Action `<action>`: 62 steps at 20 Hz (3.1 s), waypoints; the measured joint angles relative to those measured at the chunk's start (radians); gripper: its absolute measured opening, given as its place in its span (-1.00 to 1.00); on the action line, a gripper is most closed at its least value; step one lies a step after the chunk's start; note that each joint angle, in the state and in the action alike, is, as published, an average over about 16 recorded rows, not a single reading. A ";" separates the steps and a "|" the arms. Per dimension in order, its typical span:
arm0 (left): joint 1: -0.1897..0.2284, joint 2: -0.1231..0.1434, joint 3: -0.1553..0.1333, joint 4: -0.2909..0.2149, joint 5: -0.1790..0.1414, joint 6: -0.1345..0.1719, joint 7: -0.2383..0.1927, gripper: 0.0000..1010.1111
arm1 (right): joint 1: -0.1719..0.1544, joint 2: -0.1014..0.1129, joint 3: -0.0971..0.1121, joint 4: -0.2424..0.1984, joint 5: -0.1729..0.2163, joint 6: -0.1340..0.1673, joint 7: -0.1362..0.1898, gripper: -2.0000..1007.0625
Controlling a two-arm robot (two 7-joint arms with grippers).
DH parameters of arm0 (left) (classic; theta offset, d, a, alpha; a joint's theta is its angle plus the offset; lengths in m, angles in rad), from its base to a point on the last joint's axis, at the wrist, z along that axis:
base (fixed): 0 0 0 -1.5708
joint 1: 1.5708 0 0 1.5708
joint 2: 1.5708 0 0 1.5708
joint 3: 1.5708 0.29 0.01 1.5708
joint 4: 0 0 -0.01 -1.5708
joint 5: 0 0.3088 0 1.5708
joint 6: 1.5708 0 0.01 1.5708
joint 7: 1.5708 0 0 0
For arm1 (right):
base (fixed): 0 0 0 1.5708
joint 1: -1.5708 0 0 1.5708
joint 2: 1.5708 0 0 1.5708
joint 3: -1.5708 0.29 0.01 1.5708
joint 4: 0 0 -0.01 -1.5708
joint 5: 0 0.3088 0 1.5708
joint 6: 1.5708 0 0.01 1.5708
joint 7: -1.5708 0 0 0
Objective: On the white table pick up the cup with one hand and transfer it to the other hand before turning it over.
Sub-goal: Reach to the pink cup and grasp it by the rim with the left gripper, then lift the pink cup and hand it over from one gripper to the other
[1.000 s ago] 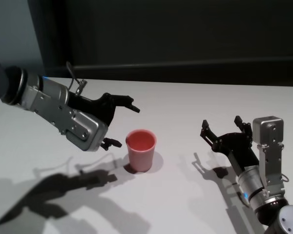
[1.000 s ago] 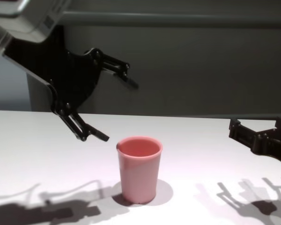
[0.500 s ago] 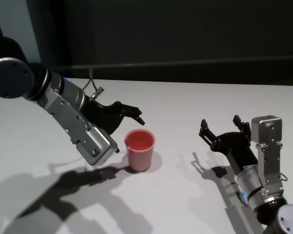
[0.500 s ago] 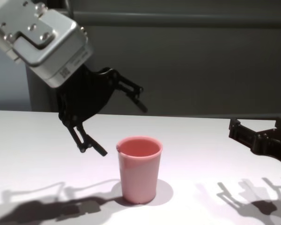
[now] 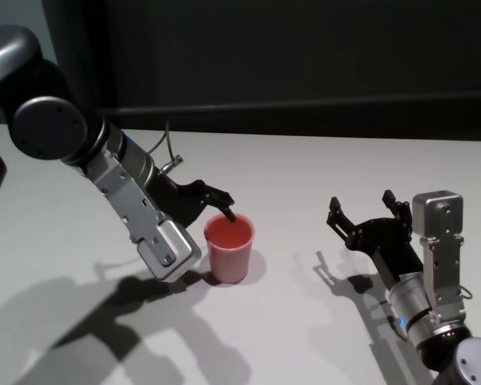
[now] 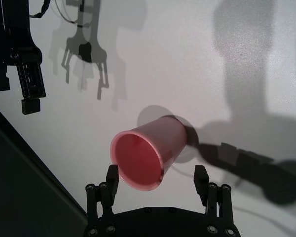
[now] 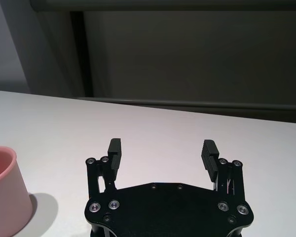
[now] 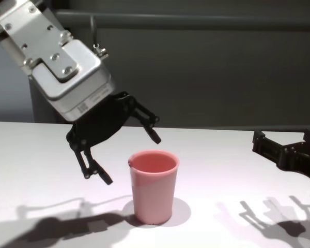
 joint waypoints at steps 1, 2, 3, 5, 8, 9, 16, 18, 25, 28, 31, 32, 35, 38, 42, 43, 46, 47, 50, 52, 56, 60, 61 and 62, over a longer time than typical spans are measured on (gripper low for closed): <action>-0.004 -0.005 0.007 0.008 0.004 -0.001 -0.003 0.99 | 0.000 0.000 0.000 0.000 0.000 0.000 0.000 0.99; -0.008 -0.010 0.013 0.016 0.007 -0.003 -0.005 0.99 | 0.000 0.000 0.000 0.000 0.000 0.000 0.000 0.99; -0.012 -0.015 0.020 0.024 0.010 -0.004 -0.007 0.99 | 0.000 0.000 0.000 0.000 0.000 0.000 0.000 0.99; -0.018 -0.025 0.031 0.041 0.015 -0.006 -0.009 0.99 | 0.000 0.000 0.000 0.000 0.000 0.000 0.000 0.99; -0.025 -0.039 0.048 0.064 0.022 -0.009 -0.009 0.99 | 0.000 0.000 0.000 0.000 0.000 0.000 0.000 0.99; -0.027 -0.043 0.053 0.071 0.024 -0.010 -0.009 0.99 | 0.000 0.000 0.000 0.000 0.000 0.000 0.000 0.99; -0.037 -0.067 0.087 0.110 0.036 -0.018 -0.006 0.99 | 0.000 0.000 0.000 0.000 0.000 0.000 0.000 0.99; -0.040 -0.071 0.095 0.118 0.039 -0.021 -0.003 0.99 | 0.000 0.000 0.000 0.000 0.000 0.000 0.000 0.99; -0.050 -0.079 0.121 0.131 0.048 -0.032 0.006 0.99 | 0.000 0.000 0.000 0.000 0.000 0.000 0.000 0.99; -0.057 -0.081 0.131 0.135 0.051 -0.039 0.009 0.97 | 0.000 0.000 0.000 0.000 0.000 0.000 0.000 0.99; -0.064 -0.083 0.141 0.139 0.050 -0.048 0.011 0.92 | 0.000 0.000 0.000 0.000 0.000 0.000 0.000 0.99; -0.066 -0.084 0.144 0.140 0.049 -0.051 0.011 0.89 | 0.000 0.000 0.000 0.000 0.000 0.000 0.000 0.99; -0.073 -0.087 0.153 0.144 0.041 -0.058 0.007 0.79 | 0.000 0.000 0.000 0.000 0.000 0.000 0.000 0.99; -0.081 -0.089 0.162 0.149 0.030 -0.065 0.003 0.65 | 0.000 0.000 0.000 0.000 0.000 0.000 0.000 0.99; -0.089 -0.092 0.171 0.156 0.014 -0.073 -0.004 0.41 | 0.000 0.000 0.000 0.000 0.000 0.000 0.000 0.99; -0.091 -0.093 0.173 0.158 0.010 -0.075 -0.005 0.35 | 0.000 0.000 0.000 0.000 0.000 0.000 0.000 0.99; -0.097 -0.096 0.179 0.163 -0.002 -0.078 -0.010 0.15 | 0.000 0.000 0.000 0.000 0.000 0.000 0.000 0.99; -0.099 -0.097 0.181 0.165 -0.005 -0.079 -0.010 0.08 | 0.000 0.000 0.000 0.000 0.000 0.000 0.000 0.99; -0.104 -0.099 0.186 0.170 -0.010 -0.082 -0.009 -0.12 | 0.000 0.000 0.000 0.000 0.000 0.000 0.000 0.99; -0.108 -0.101 0.190 0.174 -0.013 -0.084 -0.008 -0.26 | 0.000 0.000 0.000 0.000 0.000 0.000 0.000 0.99; -0.115 -0.103 0.198 0.179 -0.016 -0.086 -0.004 -0.51 | 0.000 0.000 0.000 0.000 0.000 0.000 0.000 0.99; -0.121 -0.105 0.206 0.184 -0.018 -0.089 0.002 -0.72 | 0.000 0.000 0.000 0.000 0.000 0.000 0.000 0.99; -0.122 -0.105 0.208 0.185 -0.018 -0.089 0.003 -0.75 | 0.000 0.000 0.000 0.000 0.000 0.000 0.000 0.99; -0.123 -0.105 0.209 0.186 -0.019 -0.090 0.005 -0.79 | 0.000 0.000 0.000 0.000 0.000 0.000 0.000 0.99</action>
